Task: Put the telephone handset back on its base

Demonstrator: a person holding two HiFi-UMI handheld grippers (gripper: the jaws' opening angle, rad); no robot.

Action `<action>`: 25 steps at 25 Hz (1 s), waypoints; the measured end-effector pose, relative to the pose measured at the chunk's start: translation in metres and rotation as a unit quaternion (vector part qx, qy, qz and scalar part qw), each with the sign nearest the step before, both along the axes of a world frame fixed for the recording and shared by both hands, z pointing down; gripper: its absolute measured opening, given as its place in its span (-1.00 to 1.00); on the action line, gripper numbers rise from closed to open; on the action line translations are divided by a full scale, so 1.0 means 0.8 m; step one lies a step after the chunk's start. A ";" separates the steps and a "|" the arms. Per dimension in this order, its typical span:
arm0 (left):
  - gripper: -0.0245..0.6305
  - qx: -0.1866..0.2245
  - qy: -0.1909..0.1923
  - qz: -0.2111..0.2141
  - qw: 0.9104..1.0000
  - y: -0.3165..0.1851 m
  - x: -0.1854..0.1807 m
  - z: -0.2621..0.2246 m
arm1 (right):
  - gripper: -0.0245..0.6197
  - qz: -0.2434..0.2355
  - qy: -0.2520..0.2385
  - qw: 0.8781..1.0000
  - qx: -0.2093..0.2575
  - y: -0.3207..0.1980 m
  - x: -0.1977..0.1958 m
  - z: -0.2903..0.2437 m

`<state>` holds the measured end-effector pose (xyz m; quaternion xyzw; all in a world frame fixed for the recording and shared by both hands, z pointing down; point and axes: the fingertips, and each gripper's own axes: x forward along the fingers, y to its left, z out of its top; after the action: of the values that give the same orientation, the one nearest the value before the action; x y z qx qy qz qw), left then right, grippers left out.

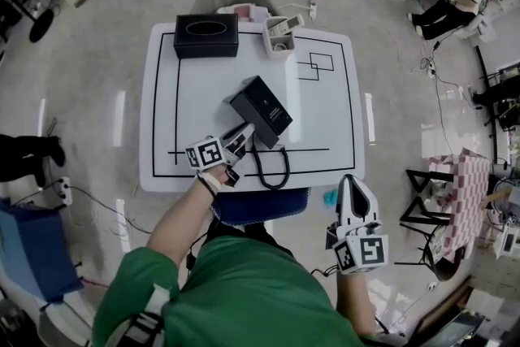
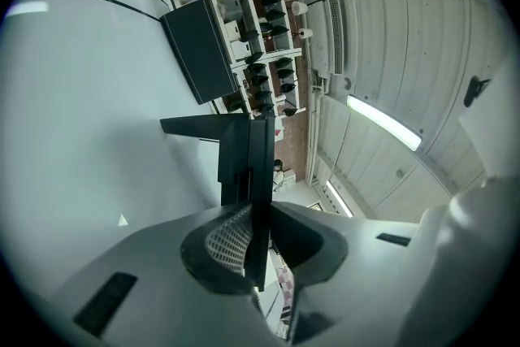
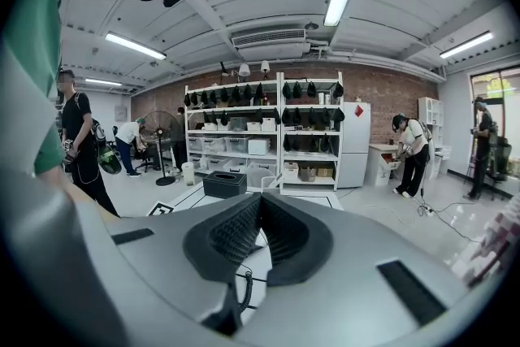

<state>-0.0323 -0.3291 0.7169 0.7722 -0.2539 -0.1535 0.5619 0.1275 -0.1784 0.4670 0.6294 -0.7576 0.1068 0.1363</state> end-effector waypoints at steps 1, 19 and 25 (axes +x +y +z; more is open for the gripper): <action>-0.68 -0.001 0.000 -0.001 1.000 -0.001 0.001 0.000 | -0.86 0.000 0.000 1.000 0.000 0.001 0.000 0.001; -0.67 -0.030 -0.066 -0.014 0.997 -0.015 0.002 0.016 | -0.86 0.002 -0.008 1.000 0.004 0.009 0.003 0.002; -0.67 -0.027 -0.094 -0.023 0.995 -0.017 -0.010 0.009 | -0.86 0.004 -0.014 1.000 0.011 0.013 0.010 -0.003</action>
<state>-0.0403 -0.3427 0.7244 0.7616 -0.3274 -0.0854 0.5527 0.1353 -0.1680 0.4643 0.6321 -0.7581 0.1077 0.1188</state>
